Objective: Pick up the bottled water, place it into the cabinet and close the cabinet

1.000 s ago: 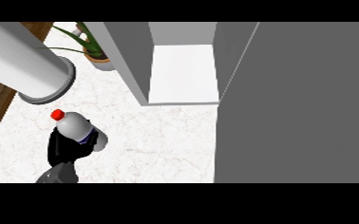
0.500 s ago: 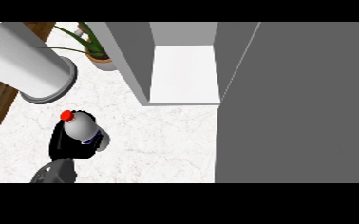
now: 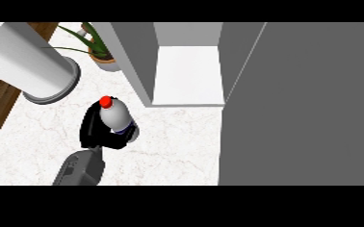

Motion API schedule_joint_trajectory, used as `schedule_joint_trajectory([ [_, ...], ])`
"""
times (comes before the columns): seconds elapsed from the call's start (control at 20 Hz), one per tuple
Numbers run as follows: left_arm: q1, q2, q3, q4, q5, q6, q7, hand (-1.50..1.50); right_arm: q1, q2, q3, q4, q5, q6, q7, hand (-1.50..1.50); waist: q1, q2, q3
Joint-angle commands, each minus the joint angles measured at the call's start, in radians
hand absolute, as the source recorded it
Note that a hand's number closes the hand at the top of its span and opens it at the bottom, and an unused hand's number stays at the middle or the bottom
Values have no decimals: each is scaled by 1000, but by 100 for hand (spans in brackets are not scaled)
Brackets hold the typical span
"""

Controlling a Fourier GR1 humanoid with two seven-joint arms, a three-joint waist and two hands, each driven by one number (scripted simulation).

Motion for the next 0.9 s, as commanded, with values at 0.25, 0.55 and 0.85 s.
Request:
schedule_joint_trajectory([
  [0.25, -74, -55, -178, -203, 23, 294, 178, 150, 40, 20, 27, -225, -96, -58, 88, -150, -12, 3, -1],
  [0.55, -125, -54, -311, -219, 37, 475, 173, 150, 37, -32, -30, -206, -153, -63, 87, -150, -24, 5, -2],
  [0.85, -252, -53, -339, -169, -28, 635, 304, 150, 9, -8, 0, -122, -97, -33, 38, -150, -34, 8, -1],
])
